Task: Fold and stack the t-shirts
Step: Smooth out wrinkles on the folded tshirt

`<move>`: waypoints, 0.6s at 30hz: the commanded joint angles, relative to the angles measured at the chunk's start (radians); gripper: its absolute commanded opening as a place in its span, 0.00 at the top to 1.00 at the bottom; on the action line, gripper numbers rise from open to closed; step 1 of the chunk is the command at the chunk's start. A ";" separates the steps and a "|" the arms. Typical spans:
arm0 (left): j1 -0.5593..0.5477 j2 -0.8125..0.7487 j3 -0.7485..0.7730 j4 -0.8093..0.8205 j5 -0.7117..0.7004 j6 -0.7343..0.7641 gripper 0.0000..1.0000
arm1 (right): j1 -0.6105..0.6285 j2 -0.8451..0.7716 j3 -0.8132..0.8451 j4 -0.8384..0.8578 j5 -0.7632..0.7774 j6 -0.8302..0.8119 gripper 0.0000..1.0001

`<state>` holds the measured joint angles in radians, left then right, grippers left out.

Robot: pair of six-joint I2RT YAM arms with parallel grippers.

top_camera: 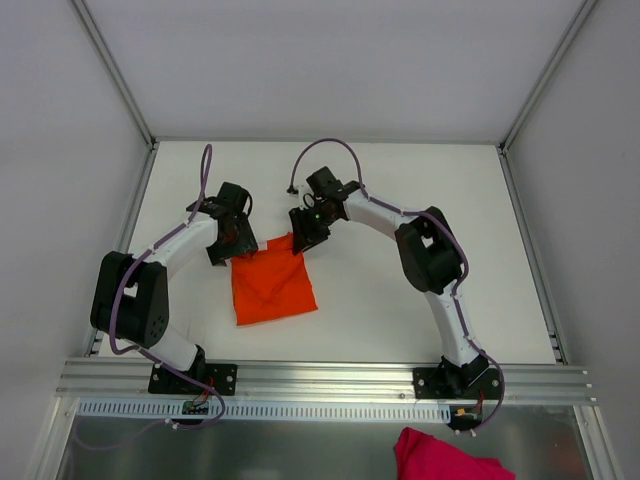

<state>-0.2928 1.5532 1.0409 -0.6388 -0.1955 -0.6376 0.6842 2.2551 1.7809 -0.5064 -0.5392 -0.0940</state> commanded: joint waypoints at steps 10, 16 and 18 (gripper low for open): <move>0.014 -0.036 -0.038 0.027 -0.004 0.000 0.65 | 0.002 -0.025 -0.014 -0.027 0.004 -0.013 0.93; 0.014 -0.030 -0.032 0.030 0.001 -0.004 0.88 | 0.002 -0.025 -0.002 -0.034 0.010 -0.016 0.99; 0.012 -0.031 -0.027 0.030 0.002 -0.002 0.93 | 0.003 -0.028 0.006 -0.044 0.016 -0.018 0.99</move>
<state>-0.2924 1.5528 1.0080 -0.6113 -0.1909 -0.6422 0.6846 2.2547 1.7611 -0.5148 -0.5373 -0.0975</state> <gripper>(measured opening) 0.092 0.046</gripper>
